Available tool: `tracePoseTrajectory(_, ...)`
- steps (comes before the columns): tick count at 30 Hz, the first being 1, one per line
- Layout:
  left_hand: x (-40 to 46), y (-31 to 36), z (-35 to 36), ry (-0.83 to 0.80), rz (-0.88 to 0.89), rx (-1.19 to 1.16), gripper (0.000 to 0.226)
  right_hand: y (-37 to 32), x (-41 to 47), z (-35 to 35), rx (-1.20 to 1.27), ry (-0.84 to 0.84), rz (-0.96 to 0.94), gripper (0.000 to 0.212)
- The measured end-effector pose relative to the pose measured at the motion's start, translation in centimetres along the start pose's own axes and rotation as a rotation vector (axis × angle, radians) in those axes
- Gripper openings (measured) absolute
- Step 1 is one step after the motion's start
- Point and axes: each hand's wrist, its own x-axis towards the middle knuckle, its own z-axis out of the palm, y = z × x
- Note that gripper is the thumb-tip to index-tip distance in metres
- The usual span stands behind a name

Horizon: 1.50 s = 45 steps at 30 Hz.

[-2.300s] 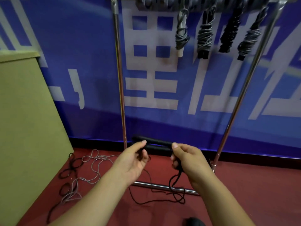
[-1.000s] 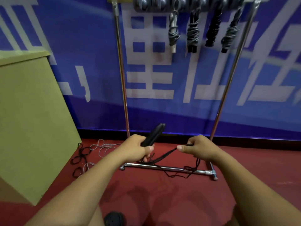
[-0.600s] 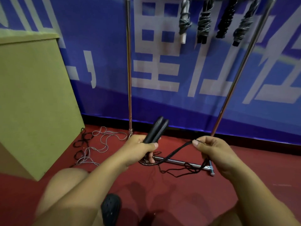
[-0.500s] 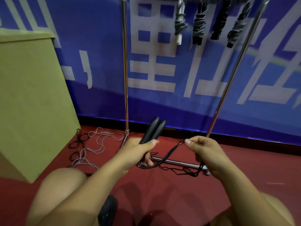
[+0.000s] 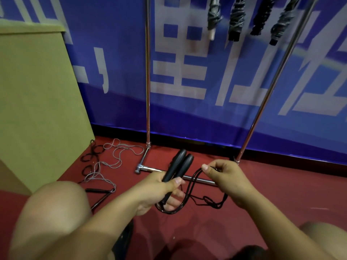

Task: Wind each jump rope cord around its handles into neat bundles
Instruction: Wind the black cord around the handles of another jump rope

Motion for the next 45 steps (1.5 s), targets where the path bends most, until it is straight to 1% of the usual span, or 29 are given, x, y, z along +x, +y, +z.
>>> tracePoseTrajectory(4,1.1,-0.2,0.6,-0.001,0.026,0.035,0.023,0.6,-0.2,-1.0,0.001,0.042,0.003,0.031)
tracePoseTrajectory(6,1.9,-0.5,0.9,-0.014,0.041,0.049,0.023,0.7,-0.1,-1.2,0.043,0.054,0.018,0.033)
tracePoseTrajectory(9,2.9,-1.1,1.6,0.0,0.069,0.015,0.021,0.3,0.4,-1.4,0.106,0.054,0.034,0.03)
tracePoseTrajectory(11,3.4,-1.5,1.9,0.067,0.106,0.042,0.017,0.2,0.8,-1.4,0.126,0.057,0.03,0.028)
tracePoseTrajectory(14,4.4,-2.1,1.6,0.24,0.159,0.094,0.016,0.2,1.6,-1.3,0.168,0.061,0.015,0.028)
tracePoseTrajectory(16,4.9,-2.2,1.3,0.309,0.171,0.043,0.018,-0.1,2.4,-1.4,0.158,0.092,0.008,0.029)
tracePoseTrajectory(17,5.0,-2.0,1.2,0.306,0.16,-0.016,0.016,-0.5,2.8,-1.6,0.118,0.112,-0.006,0.028)
tracePoseTrajectory(19,4.8,-1.7,1.1,0.242,0.134,-0.142,0.017,-1.4,3.5,-2.2,-0.032,0.097,-0.049,0.029)
tracePoseTrajectory(21,4.5,-1.3,1.0,0.182,0.107,-0.186,0.018,-2.5,4.1,-2.9,-0.267,0.024,-0.038,0.03)
tracePoseTrajectory(23,4.2,-1.2,1.1,0.149,0.07,-0.131,0.023,-3.2,4.8,-3.4,-0.478,-0.026,-0.018,0.03)
tracePoseTrajectory(24,4.2,-1.2,1.1,0.138,0.053,-0.085,0.027,-3.3,5.0,-3.5,-0.543,-0.039,-0.027,0.03)
tracePoseTrajectory(27,3.7,-1.1,1.2,0.097,0.023,-0.012,0.032,-3.1,4.8,-3.5,-0.607,-0.011,-0.097,0.023)
tracePoseTrajectory(30,3.0,-0.5,1.1,0.065,0.024,0.041,0.033,-2.2,4.1,-3.1,-0.532,0.061,-0.129,0.015)
tracePoseTrajectory(31,2.8,-0.4,1.2,0.04,0.023,0.059,0.039,-1.9,3.8,-2.9,-0.502,0.067,-0.131,0.014)
tracePoseTrajectory(34,2.3,-0.2,1.2,-0.061,0.022,0.139,0.066,-2.0,3.3,-2.2,-0.361,0.081,-0.151,0.009)
tracePoseTrajectory(35,2.2,-0.3,1.3,-0.098,0.024,0.163,0.068,-2.2,3.0,-2.2,-0.291,0.09,-0.151,0.008)
tracePoseTrajectory(37,2.3,-0.3,1.3,-0.161,0.019,0.198,0.069,-2.6,2.8,-2.3,-0.175,0.101,-0.144,0.007)
tracePoseTrajectory(40,2.6,-0.3,1.1,-0.269,0.015,0.254,0.071,-3.1,2.9,-1.8,-0.1,0.071,-0.132,0.006)
tracePoseTrajectory(43,2.7,-0.2,0.8,-0.425,0.044,0.254,0.067,-3.4,3.7,-0.9,-0.003,-0.025,-0.072,0.004)
tracePoseTrajectory(45,2.5,0.0,0.4,-0.502,0.077,0.212,0.057,-3.5,4.4,-0.7,0.201,-0.132,0.038,0.006)
